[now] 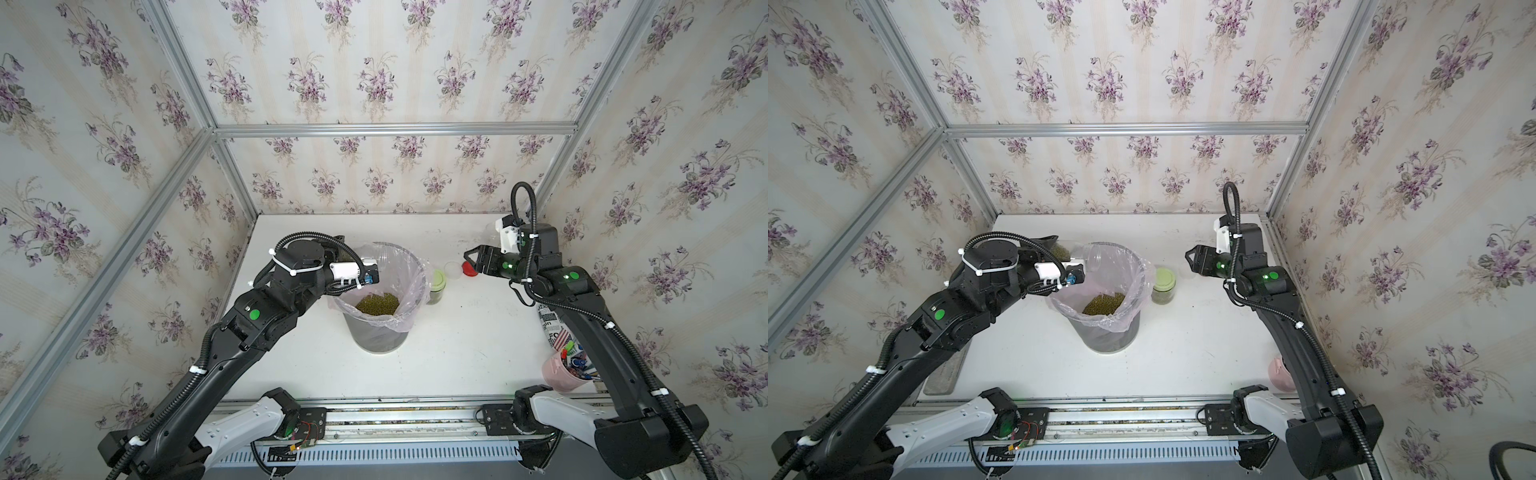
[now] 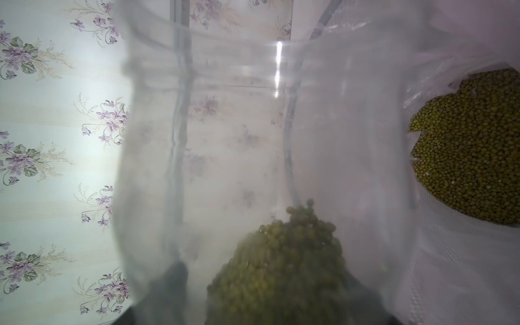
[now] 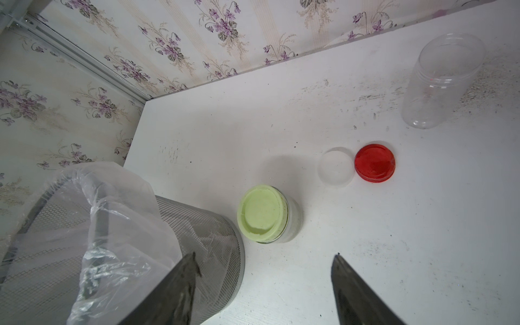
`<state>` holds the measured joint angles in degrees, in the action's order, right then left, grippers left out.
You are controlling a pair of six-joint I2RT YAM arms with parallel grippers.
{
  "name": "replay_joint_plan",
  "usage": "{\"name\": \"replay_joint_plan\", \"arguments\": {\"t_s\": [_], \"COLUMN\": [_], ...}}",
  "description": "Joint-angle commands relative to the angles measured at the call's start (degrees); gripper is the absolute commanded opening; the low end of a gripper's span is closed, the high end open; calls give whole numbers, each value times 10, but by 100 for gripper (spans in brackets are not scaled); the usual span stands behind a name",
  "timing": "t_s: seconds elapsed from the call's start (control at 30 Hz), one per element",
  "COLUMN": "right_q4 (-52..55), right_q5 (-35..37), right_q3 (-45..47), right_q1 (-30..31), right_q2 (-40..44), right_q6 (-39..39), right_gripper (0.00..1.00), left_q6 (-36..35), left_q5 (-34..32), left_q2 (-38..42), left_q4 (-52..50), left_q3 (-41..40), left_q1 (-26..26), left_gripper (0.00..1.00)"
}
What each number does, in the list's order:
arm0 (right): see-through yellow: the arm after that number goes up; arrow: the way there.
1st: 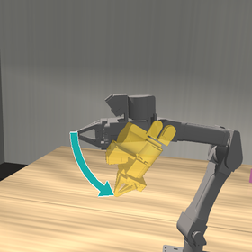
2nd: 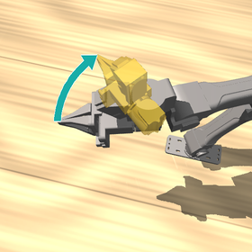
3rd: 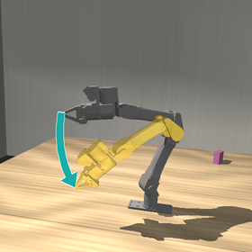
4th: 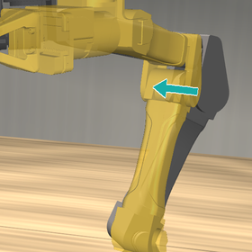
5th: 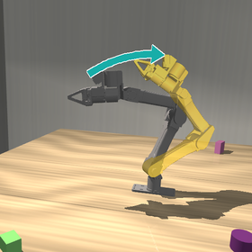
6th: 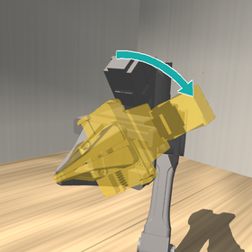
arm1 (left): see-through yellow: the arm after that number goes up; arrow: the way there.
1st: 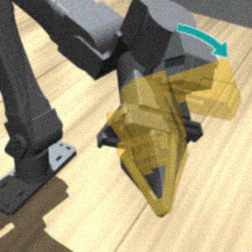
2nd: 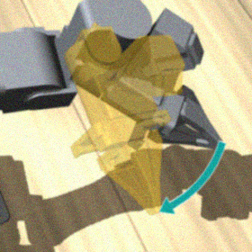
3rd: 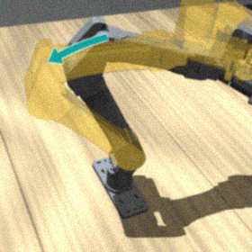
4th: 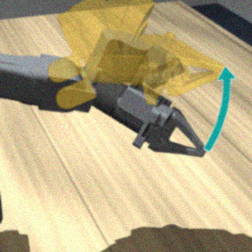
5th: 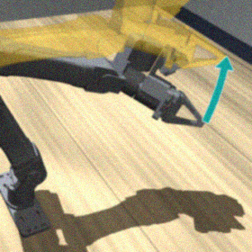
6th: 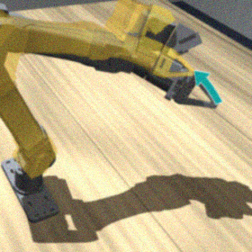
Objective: Empty moldy mung beans from jars
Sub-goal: Pour the moldy mung beans from the jar into the trash bin.
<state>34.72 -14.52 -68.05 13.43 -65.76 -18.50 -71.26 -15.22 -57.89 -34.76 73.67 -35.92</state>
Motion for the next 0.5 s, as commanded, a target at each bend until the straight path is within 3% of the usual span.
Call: {"name": "replay_joint_plan", "arguments": {"t_s": [0.0,0.47], "right_q4": [1,-5], "right_q5": [-7,-11], "right_q3": [-4,-1], "right_q1": [1,6], "right_q2": [-2,-6], "right_q6": [7,4], "right_gripper": [73,73], "left_q6": [-49,-152], "left_q5": [-11,-10], "left_q2": [-3,1], "left_q4": [14,14], "left_q3": [10,8], "left_q1": [1,2], "left_gripper": [58,56]}}
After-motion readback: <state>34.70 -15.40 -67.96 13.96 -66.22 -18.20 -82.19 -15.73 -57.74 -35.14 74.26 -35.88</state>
